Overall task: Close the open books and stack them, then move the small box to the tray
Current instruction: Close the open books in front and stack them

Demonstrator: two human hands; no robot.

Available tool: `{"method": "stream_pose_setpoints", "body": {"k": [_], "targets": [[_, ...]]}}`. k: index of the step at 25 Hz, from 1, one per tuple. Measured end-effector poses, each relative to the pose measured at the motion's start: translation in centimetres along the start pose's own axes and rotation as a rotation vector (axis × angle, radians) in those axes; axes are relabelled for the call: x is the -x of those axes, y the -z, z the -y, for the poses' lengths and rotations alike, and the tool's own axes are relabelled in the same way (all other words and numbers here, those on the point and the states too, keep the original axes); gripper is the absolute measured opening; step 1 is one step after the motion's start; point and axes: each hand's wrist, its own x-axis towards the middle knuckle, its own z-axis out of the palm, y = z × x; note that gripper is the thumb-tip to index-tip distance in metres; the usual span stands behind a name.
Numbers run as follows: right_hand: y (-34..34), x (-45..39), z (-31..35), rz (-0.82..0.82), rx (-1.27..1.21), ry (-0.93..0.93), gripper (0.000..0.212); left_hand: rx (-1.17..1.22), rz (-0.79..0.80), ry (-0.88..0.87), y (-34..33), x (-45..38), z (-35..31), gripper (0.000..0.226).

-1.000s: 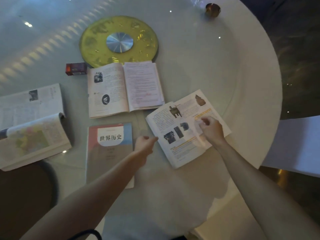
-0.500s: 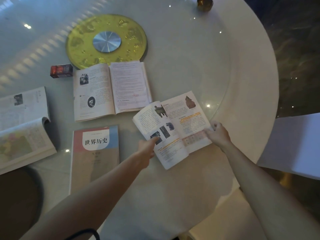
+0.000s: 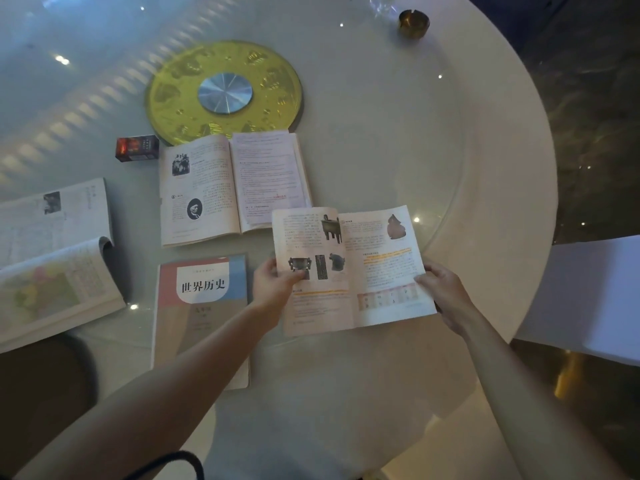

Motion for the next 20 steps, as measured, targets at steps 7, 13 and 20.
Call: {"method": "stream_pose_setpoints", "body": {"k": [7,13,20], "targets": [[-5.1,4.4,1.5,0.023,-0.099,0.083,0.016,-0.147,0.14,-0.224,0.2,2.5,-2.3,0.027],[-11.4,8.2,3.6,0.146,-0.247,0.152,0.031,-0.096,0.445,-0.107,-1.7,5.2,-1.8,0.037],[-14.1,9.6,4.9,-0.033,-0.135,0.156,0.028,-0.159,0.362,-0.142,1.7,4.7,-0.3,0.023]]}}
